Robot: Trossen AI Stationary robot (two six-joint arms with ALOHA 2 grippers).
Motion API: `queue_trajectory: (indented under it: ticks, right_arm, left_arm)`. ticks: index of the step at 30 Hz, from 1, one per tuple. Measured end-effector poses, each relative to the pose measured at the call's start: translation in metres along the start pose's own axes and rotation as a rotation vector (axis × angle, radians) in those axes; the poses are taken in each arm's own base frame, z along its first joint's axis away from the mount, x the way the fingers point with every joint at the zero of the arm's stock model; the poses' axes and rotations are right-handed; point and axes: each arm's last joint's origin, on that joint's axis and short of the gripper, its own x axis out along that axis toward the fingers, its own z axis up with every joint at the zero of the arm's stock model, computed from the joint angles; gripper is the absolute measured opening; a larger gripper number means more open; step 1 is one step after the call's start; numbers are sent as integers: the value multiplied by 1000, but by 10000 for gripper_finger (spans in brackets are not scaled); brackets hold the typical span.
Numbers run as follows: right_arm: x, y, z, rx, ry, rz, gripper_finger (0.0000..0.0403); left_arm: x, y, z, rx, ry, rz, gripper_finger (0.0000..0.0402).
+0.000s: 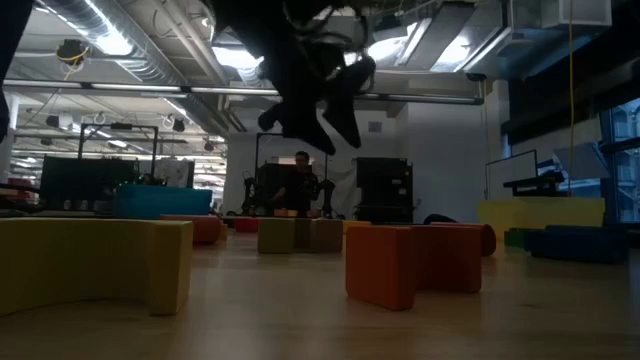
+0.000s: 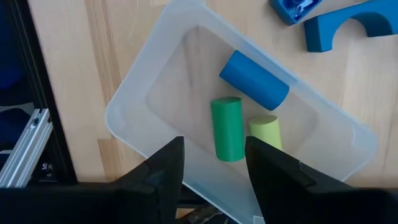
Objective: Sort blocks by size
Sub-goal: Put the yellow cylindrical block into the transparent bin
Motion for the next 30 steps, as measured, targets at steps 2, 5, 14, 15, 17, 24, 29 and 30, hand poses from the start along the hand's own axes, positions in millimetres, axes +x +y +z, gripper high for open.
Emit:
queue_trajectory:
  ticks: [2,5,14,15,17,24,29,30]
  right_arm:
    - [0,0,0,0,-1,-1,172]
    - [0,0,0,0,-2,-1,172]
    - [0,0,0,-1,-2,-1,172]
    - [0,0,0,-1,-3,-1,172]
    - [0,0,0,-1,-3,-1,172]
    - [0,-1,1,-3,-26,-22,172]
    - [0,-1,1,-3,-41,-36,172]
    - [0,-1,1,-3,-41,-36,172]
  left_arm:
    - [9,1,-4,-43,18,20,205]
    - [23,3,-12,-105,42,52,205]
    - [50,6,-31,-190,92,114,205]
    - [52,6,-33,-194,97,120,205]
    - [53,7,-36,-201,109,132,205]
    - [53,14,-40,-249,156,193,205]
    - [54,15,-42,-259,154,192,205]
    - [54,15,-42,-260,152,190,205]
